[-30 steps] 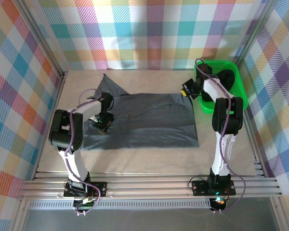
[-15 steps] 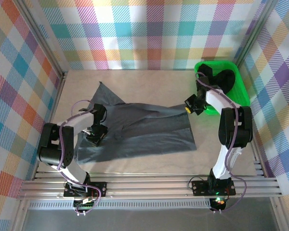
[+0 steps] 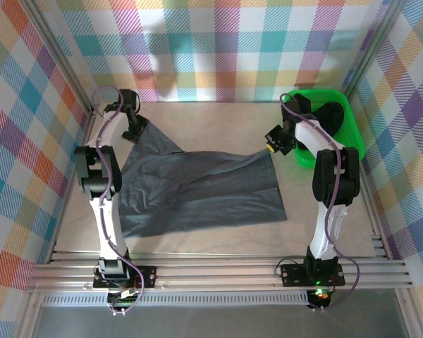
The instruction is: Fold and stack the t-shirts
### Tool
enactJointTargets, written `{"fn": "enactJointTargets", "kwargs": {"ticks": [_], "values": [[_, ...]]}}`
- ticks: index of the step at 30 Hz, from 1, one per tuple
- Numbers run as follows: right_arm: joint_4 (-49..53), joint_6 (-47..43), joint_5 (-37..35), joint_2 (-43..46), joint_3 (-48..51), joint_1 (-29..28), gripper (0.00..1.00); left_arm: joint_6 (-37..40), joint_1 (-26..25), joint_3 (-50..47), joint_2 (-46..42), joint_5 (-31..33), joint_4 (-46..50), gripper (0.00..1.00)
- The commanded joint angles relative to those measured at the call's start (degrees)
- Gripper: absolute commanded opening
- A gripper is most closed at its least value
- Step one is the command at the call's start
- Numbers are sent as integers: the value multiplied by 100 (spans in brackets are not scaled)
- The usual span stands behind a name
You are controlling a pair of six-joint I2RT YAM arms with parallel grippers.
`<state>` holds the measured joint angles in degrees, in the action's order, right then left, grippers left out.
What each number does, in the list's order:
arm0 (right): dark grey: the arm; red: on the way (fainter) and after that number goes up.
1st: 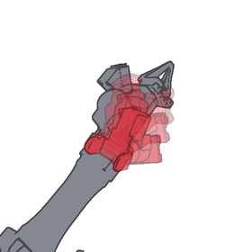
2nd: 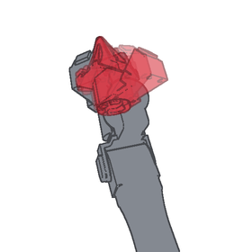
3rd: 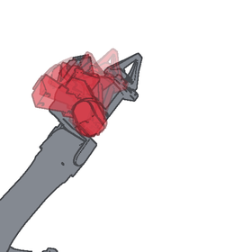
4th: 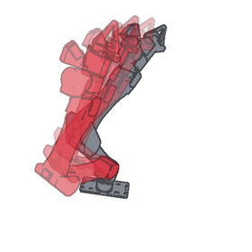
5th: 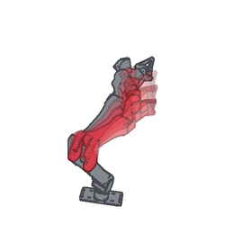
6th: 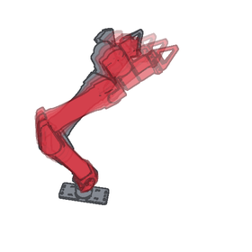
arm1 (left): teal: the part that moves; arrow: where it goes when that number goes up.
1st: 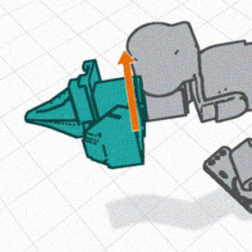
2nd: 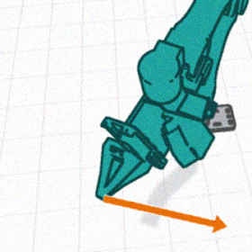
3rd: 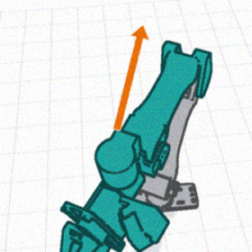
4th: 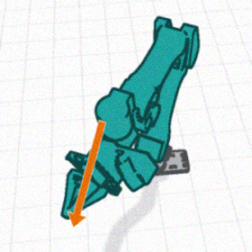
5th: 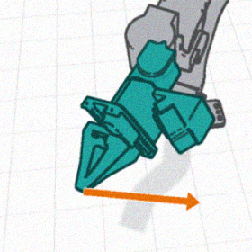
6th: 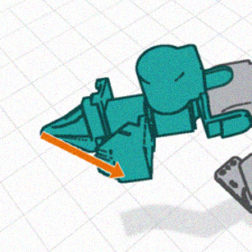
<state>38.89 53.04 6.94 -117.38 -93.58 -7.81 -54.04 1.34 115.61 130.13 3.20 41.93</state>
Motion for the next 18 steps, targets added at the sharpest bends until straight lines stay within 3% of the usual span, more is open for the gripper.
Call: {"fn": "enactJointTargets", "kwargs": {"ticks": [1, 6, 11, 18], "values": [[261, -140, 206, -185, -302, -10, 0, 477, 128, 1327, 972, -165, -188, 53], [214, -93, 269, -273, -445, -18, 0, 838, 203, 3104, 2247, -286, -287, 53], [285, -105, 273, -353, -608, -18, 0, 658, 211, 3182, 2578, -566, -772, 49], [215, -13, 376, -406, -635, -18, 0, 821, 115, 3187, 2651, -448, -400, 42]]}}
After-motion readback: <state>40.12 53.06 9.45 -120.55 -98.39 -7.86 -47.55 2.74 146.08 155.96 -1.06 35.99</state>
